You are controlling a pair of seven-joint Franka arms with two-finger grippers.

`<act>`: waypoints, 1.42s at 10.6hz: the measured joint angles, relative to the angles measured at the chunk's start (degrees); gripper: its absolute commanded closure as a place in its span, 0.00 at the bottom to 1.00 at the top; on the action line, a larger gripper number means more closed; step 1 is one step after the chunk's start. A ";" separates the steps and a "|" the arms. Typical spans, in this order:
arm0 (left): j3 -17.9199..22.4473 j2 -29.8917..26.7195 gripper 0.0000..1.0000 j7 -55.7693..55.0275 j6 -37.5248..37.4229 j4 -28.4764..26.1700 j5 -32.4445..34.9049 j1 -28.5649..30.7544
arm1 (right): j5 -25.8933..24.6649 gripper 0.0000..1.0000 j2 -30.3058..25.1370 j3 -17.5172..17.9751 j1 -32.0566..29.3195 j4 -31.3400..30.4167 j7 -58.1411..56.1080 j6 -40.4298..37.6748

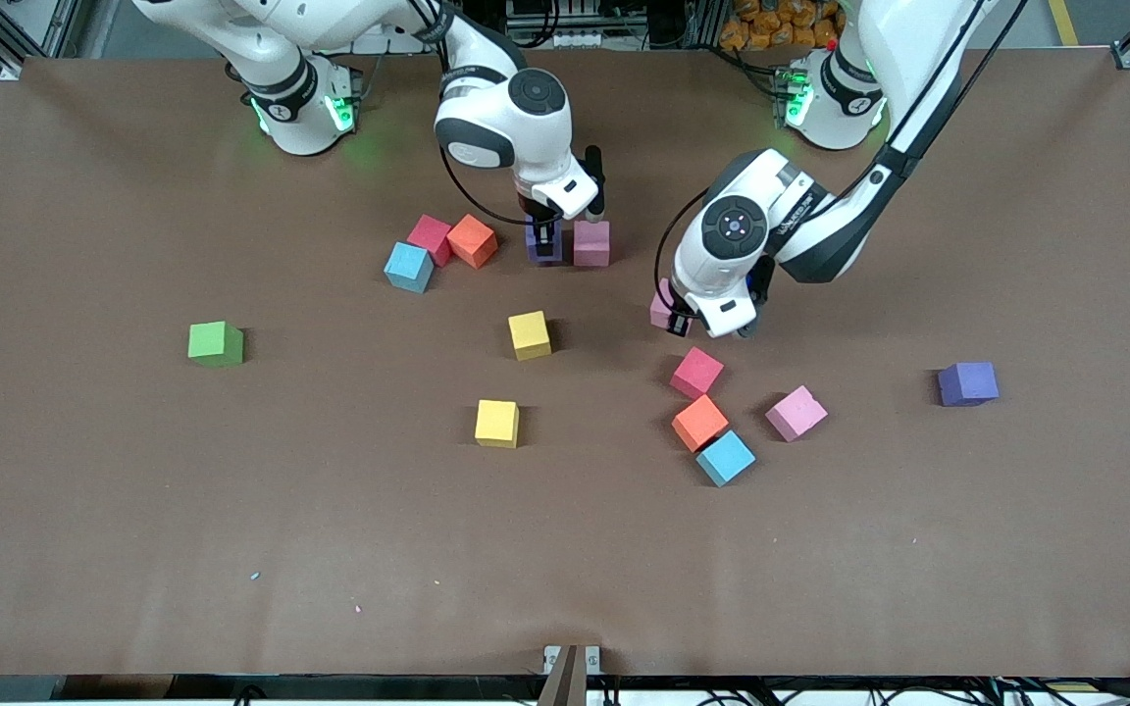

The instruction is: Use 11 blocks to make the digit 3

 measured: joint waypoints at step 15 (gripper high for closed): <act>-1.70 -3.11 0.97 -10.32 1.52 -6.18 -5.03 -0.01 | 3.59 1.00 4.60 -4.32 5.39 3.82 5.16 1.02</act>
